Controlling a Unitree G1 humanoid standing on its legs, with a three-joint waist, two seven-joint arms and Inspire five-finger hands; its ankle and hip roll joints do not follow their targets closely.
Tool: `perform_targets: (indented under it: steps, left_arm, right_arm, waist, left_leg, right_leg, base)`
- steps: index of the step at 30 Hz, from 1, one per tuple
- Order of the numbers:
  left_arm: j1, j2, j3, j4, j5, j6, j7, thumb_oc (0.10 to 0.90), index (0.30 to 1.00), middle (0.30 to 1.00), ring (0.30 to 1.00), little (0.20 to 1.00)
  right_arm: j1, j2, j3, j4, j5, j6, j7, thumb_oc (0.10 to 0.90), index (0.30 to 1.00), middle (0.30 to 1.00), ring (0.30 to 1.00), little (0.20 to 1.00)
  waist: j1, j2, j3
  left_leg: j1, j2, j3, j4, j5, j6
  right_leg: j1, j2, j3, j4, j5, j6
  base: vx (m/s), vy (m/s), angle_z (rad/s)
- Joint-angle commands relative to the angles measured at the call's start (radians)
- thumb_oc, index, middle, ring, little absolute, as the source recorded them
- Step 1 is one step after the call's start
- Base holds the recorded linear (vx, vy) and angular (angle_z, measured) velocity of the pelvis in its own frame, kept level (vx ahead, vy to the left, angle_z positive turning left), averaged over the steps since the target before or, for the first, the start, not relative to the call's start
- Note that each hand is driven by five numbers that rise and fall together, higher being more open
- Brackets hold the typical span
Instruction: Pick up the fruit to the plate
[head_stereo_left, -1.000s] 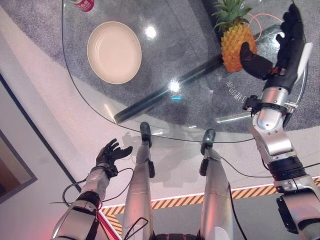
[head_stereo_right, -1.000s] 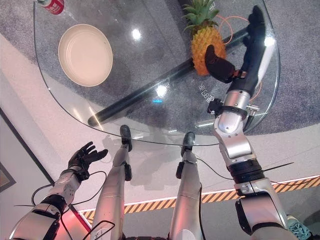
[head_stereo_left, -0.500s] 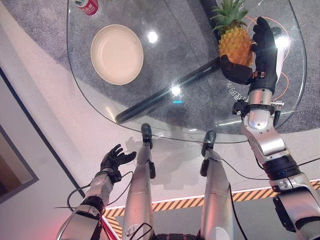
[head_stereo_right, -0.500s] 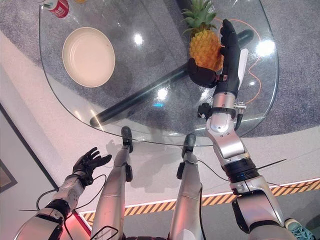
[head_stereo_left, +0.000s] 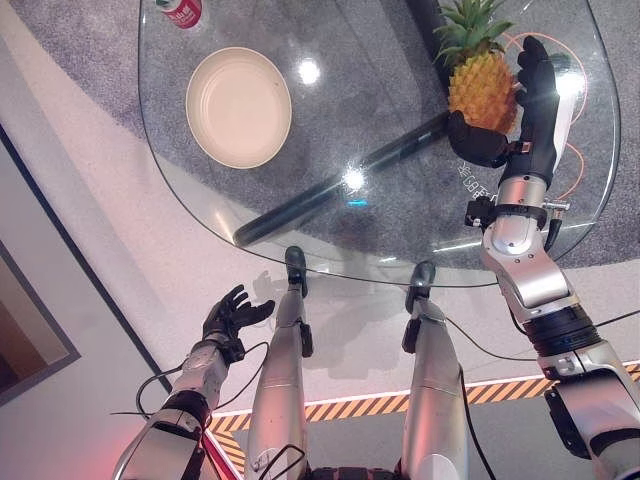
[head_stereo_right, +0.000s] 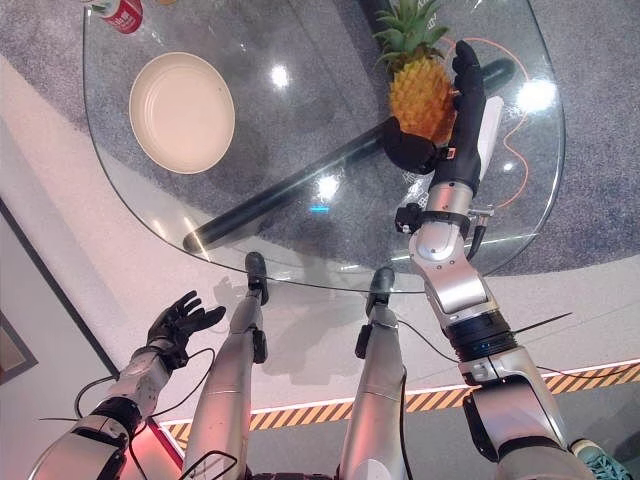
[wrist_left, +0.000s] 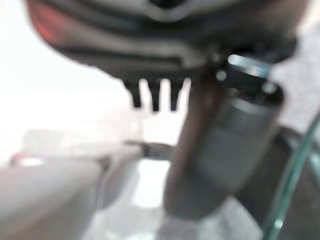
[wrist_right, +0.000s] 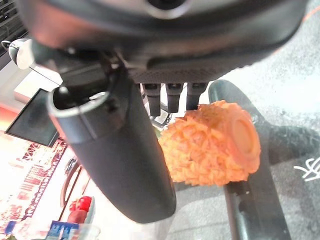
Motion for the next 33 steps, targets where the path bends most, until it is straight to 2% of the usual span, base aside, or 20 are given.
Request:
perform_targets:
  steps: [1, 19, 33]
  left_arm:
    - [0.067, 0.007, -0.009, 0.024, 0.012, -0.004, 0.007, 0.800, 0.900, 0.900, 0.900, 0.900]
    - [0.055, 0.005, -0.031, 0.023, 0.007, 0.013, 0.002, 0.800, 0.900, 0.900, 0.900, 0.900]
    - [0.054, 0.002, -0.050, 0.027, 0.008, 0.011, -0.007, 0.800, 0.900, 0.900, 0.900, 0.900]
  right_arm:
    - [-0.056, -0.049, 0.012, -0.028, -0.031, -0.016, -0.040, 0.800, 0.900, 0.900, 0.900, 0.900]
    - [-0.113, -0.050, 0.048, 0.061, -0.044, 0.062, -0.127, 0.800, 0.900, 0.900, 0.900, 0.900]
    - [-0.177, -0.056, 0.079, 0.169, -0.003, 0.106, -0.129, 0.800, 0.900, 0.900, 0.900, 0.900]
  waist:
    - [0.008, 0.019, -0.021]
    - [0.019, 0.037, -0.021]
    - [0.032, 0.049, -0.021]
  left_leg:
    - [-0.024, 0.044, -0.038, 0.128, -0.105, -0.029]
    - [-0.030, 0.041, -0.041, 0.136, -0.105, -0.029]
    - [-0.032, 0.037, -0.044, 0.140, -0.106, -0.027]
  right_leg:
    - [-0.001, -0.038, -0.043, -0.129, 0.157, 0.015]
    - [-0.013, -0.041, -0.040, -0.113, 0.153, 0.014]
    - [-0.016, -0.044, -0.040, -0.104, 0.150, 0.010]
  base:
    - [0.00, 0.000, 0.00]
    - [0.00, 0.000, 0.00]
    - [0.00, 0.000, 0.00]
